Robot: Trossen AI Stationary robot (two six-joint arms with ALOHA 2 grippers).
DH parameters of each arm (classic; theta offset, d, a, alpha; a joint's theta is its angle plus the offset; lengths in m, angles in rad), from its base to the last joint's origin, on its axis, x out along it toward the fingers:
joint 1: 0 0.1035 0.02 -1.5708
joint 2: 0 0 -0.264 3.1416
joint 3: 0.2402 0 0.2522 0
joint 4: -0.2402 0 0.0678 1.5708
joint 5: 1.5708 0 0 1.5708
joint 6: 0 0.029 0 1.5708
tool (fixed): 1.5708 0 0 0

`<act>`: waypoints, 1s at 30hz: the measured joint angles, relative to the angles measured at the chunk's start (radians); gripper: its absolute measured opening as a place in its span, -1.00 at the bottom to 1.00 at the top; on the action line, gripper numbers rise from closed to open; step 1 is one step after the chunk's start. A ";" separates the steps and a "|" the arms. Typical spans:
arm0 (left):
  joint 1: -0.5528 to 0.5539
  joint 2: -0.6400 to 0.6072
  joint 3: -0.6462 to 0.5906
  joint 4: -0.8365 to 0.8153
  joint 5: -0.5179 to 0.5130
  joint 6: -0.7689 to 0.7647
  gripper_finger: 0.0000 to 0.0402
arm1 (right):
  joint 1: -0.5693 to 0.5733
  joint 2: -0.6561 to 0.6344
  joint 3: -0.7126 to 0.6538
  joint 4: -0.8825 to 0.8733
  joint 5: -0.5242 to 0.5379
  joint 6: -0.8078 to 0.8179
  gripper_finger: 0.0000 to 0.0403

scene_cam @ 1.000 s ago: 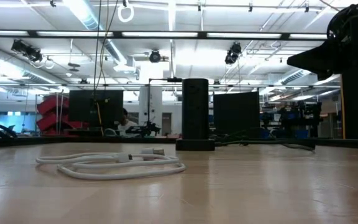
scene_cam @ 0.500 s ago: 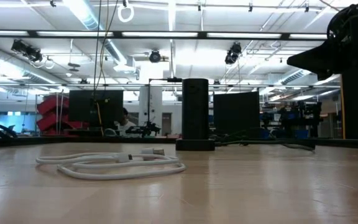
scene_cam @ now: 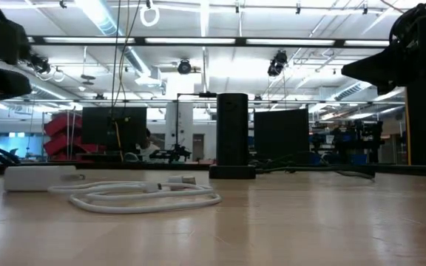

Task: Insert USB
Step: Move the white charger adapter from the bottom left to center

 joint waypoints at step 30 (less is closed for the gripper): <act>0.343 0.013 0.041 0.100 0.214 0.414 0.14 | 0.000 0.000 0.000 0.019 0.000 0.000 -0.88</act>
